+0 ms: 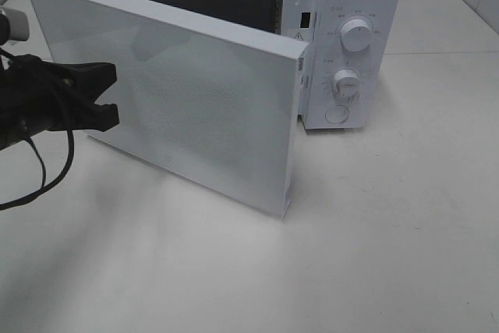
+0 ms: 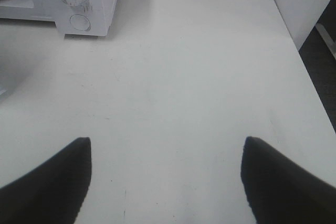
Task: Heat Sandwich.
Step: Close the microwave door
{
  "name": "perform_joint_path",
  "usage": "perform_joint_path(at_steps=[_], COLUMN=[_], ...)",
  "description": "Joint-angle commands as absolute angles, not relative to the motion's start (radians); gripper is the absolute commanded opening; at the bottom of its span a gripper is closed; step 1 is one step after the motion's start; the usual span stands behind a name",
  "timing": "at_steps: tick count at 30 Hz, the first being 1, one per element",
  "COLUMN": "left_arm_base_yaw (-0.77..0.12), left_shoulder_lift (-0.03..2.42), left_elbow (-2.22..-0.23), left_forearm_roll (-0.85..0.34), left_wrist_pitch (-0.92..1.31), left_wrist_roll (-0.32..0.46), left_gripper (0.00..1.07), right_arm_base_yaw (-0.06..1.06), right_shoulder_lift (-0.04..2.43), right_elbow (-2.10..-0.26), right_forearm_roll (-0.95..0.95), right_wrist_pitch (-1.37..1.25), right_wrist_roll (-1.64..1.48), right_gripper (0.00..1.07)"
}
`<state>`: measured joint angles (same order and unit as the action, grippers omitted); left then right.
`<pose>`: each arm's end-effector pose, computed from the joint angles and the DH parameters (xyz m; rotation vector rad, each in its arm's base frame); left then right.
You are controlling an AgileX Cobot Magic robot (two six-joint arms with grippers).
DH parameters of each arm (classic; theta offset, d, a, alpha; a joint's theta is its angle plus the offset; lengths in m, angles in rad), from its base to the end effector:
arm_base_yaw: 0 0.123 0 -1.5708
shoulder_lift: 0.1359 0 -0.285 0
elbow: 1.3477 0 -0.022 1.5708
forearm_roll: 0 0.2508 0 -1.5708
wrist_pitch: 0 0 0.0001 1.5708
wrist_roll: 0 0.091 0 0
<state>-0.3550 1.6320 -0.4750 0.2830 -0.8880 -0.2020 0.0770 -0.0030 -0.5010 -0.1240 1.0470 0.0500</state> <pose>0.2581 -0.1167 0.1752 0.4543 1.7326 -0.4639 -0.0044 -0.0101 0.2792 -0.0223 2.0210 -0.0675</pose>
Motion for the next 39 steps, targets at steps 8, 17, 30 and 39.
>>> perform_joint_path(at_steps=[8,17,30,39], left_arm_base_yaw=[-0.480,-0.559,-0.643,-0.667], left_shoulder_lift=[1.713,1.772,1.882,1.952], left_elbow=[-0.614,-0.742,-0.924,-1.048], left_forearm_roll=[0.181,0.139,0.064,0.058], left_wrist_pitch=[-0.806,-0.741,-0.668,-0.621], left_wrist_roll=[-0.164,-0.164,-0.163,-0.162], left_gripper=[0.00,0.00,0.00,0.00], right_arm_base_yaw=[0.069,0.069,0.069,0.069], right_shoulder_lift=[-0.029,-0.029,-0.029,-0.029], right_elbow=[-0.503,-0.503,-0.503,-0.503], right_forearm_roll=[-0.122,-0.122,-0.122,-0.122], right_wrist_pitch=[1.039,1.039,1.039,1.039], right_wrist_roll=[0.053,0.053,0.053,0.053], right_gripper=[0.76,0.76,0.76,0.76])
